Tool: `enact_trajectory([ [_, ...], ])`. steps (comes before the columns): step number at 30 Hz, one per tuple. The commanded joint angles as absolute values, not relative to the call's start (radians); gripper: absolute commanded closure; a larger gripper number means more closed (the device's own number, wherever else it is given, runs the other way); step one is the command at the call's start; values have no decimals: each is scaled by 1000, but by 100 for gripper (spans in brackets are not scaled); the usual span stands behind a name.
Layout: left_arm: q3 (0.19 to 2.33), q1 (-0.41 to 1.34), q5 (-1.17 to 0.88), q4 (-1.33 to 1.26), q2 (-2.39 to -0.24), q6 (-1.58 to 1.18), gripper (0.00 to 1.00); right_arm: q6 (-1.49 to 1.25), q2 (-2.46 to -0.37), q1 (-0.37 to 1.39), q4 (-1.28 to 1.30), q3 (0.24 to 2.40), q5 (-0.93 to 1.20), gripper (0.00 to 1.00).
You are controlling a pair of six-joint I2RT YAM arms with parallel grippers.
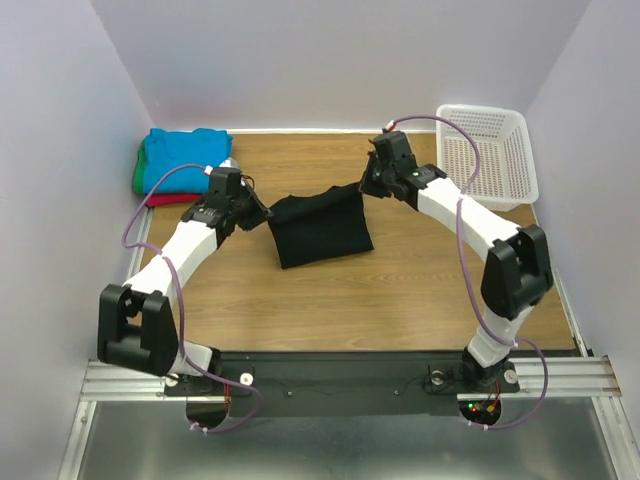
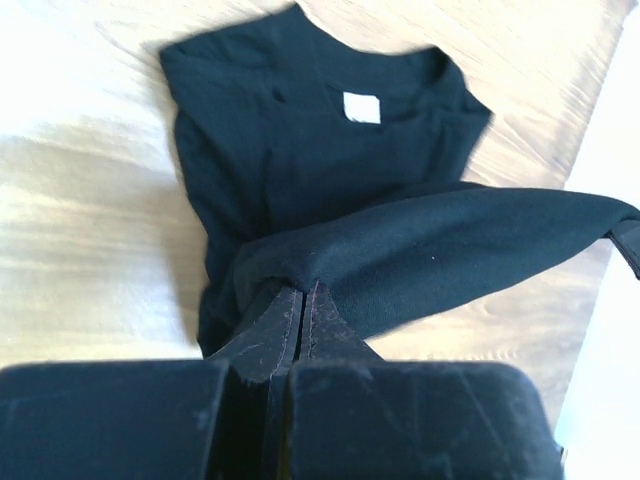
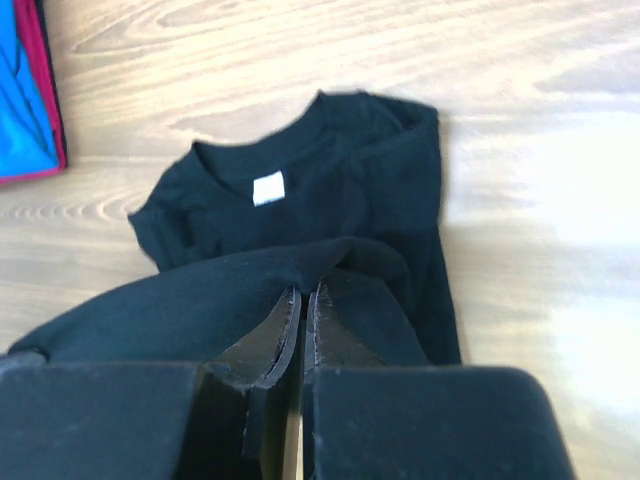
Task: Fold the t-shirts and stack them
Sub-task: Fold the tshirt
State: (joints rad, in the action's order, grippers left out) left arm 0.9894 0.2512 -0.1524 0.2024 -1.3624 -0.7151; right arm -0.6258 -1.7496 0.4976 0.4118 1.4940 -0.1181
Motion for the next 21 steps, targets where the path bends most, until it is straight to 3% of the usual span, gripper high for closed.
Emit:
enact_trajectory([
  [1,1087,221,-127,140,-1419,-686,100,-581,-1830,460,362,1597,-123,99],
  [21,1344,176,-236,110,-1862,-595,100,-600,-2088,390,356,1733,-118,100],
])
